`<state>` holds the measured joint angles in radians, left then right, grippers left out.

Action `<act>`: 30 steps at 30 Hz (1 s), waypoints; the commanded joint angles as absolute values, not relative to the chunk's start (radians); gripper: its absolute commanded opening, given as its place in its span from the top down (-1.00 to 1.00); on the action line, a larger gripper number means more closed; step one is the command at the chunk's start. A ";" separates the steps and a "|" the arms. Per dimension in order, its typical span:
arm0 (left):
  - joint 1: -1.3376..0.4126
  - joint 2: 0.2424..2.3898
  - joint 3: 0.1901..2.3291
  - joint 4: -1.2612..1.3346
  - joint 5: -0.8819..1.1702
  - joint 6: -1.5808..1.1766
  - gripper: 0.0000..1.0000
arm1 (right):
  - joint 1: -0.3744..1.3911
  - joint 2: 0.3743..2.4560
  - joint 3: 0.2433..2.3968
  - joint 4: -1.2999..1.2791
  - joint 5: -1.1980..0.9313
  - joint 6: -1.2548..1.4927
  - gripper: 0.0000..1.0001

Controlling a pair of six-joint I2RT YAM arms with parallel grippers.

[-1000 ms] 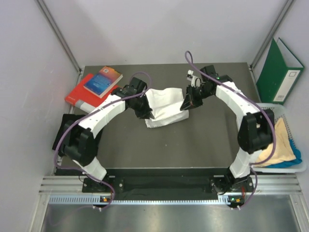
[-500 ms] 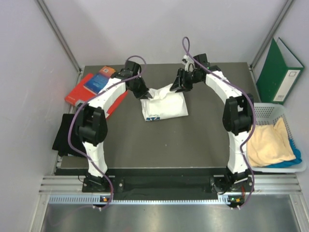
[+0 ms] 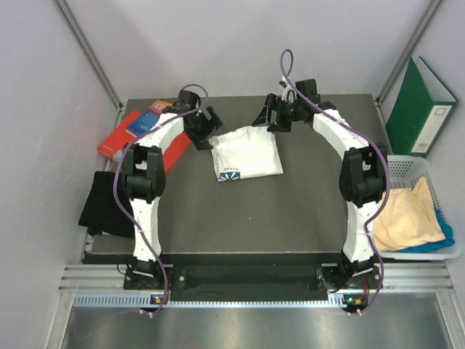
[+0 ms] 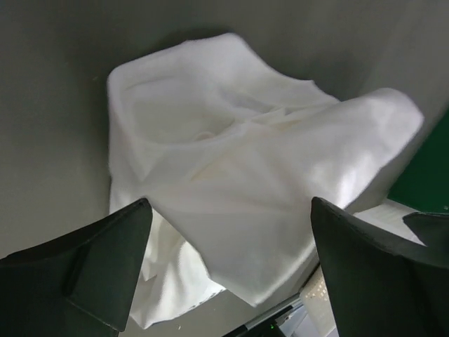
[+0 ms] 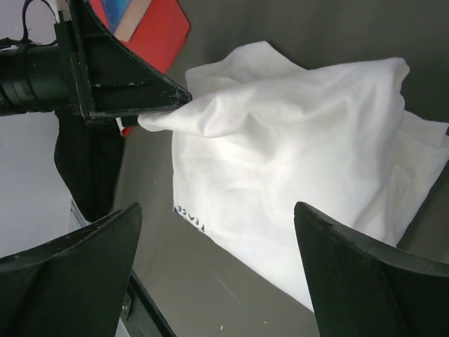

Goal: Fold and stack the t-shirts
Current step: Fold the long partially folded tshirt into a neat square

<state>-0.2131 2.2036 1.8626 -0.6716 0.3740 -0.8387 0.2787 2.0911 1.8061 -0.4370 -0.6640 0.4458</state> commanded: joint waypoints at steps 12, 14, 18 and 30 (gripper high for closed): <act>-0.245 1.825 1.657 -0.394 0.486 -0.830 -0.43 | 0.308 2.097 1.776 -0.393 -0.756 0.422 1.00; -0.255 1.825 1.646 -0.390 0.491 -0.833 0.00 | 0.317 2.155 1.796 -0.374 -0.759 0.445 1.00; -0.284 1.861 1.635 -0.374 0.514 -0.854 1.00 | 0.333 2.256 1.882 -0.318 -0.746 0.492 1.00; -0.316 2.116 1.628 -0.282 0.499 -0.856 1.00 | 0.330 2.425 1.965 -0.216 -0.686 0.638 1.00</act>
